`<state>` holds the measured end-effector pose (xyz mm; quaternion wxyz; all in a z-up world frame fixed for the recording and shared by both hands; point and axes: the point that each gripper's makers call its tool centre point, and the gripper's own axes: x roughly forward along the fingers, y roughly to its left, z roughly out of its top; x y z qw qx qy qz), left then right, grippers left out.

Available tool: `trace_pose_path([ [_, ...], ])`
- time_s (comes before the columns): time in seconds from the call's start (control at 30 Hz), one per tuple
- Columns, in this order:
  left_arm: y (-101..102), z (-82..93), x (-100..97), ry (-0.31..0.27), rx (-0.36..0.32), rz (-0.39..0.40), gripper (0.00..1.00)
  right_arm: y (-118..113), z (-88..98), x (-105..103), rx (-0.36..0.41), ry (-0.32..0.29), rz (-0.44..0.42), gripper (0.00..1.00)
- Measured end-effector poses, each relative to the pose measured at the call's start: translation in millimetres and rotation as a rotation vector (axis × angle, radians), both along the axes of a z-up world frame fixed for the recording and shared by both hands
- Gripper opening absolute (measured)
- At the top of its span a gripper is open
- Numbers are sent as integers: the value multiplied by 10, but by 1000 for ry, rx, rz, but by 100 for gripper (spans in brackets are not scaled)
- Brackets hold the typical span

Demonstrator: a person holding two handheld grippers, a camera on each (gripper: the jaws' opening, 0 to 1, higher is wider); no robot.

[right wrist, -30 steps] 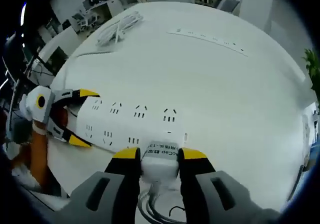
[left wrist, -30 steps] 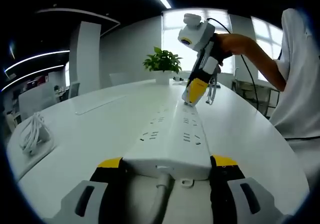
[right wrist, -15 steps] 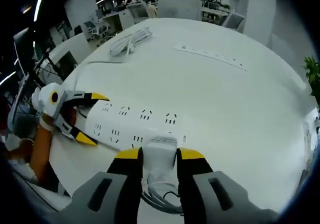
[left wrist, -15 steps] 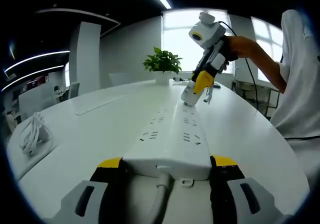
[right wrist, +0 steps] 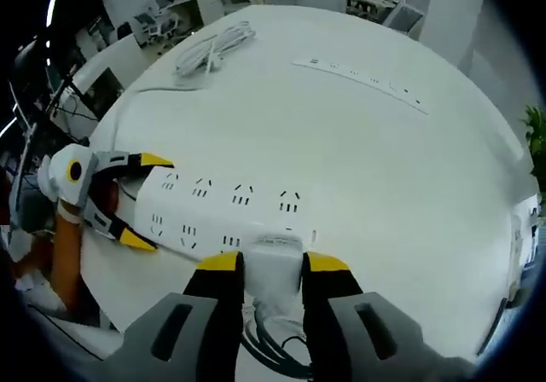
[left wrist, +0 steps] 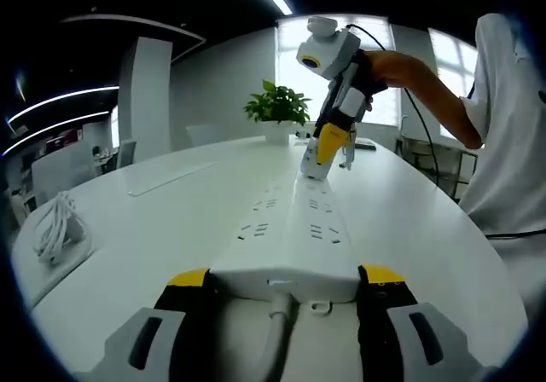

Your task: Straighten the power strip on the desk, plug the charger into it

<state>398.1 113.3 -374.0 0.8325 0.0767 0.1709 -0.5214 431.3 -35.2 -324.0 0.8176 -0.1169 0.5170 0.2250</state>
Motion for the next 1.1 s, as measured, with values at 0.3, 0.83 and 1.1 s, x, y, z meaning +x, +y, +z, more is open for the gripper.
trace_pose_path([
  [0.3,74,-33,72,1,-1,5,68,11,21,11,41,-67,110,28],
  [0.83,47,-19,90,-1,-4,3,68,56,696,-302,217,-618,804,54],
  [1.1,32,-6,88,-3,-6,0,68,93,293,-227,391,-624,965,52],
])
